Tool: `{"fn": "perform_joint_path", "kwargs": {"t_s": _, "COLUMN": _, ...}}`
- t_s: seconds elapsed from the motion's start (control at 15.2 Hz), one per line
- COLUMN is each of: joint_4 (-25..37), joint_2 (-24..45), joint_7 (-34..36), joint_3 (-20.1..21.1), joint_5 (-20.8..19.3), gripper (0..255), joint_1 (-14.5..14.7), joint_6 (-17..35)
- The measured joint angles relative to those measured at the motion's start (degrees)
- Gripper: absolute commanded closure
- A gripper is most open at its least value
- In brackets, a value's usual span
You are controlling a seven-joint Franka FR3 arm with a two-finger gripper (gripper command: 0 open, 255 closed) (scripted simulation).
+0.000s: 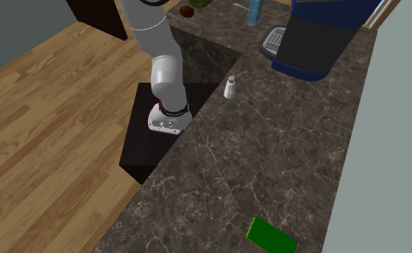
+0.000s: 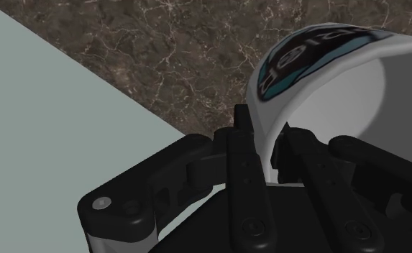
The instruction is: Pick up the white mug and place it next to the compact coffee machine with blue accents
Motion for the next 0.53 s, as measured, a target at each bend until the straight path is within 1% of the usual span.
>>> {"fn": "perform_joint_path", "kwargs": {"t_s": 0.33, "joint_4": 10.54, "joint_2": 8.7, "joint_7": 6.08, "joint_3": 2.99, "joint_5": 1.03, "gripper": 255, "joint_1": 2.52, "joint_6": -1.5}}
{"fn": "perform_joint_path", "kwargs": {"t_s": 0.46, "joint_4": 19.39, "joint_2": 15.03, "joint_7": 8.45, "joint_3": 3.9, "joint_5": 1.54, "gripper": 255, "joint_1": 3.5, "joint_6": -3.87}}
{"fn": "perform_joint_path", "kwargs": {"t_s": 0.53, "joint_4": 19.65, "joint_2": 15.82, "joint_7": 9.11, "joint_3": 4.2, "joint_5": 1.51, "gripper": 255, "joint_1": 3.92, "joint_6": -3.4}}
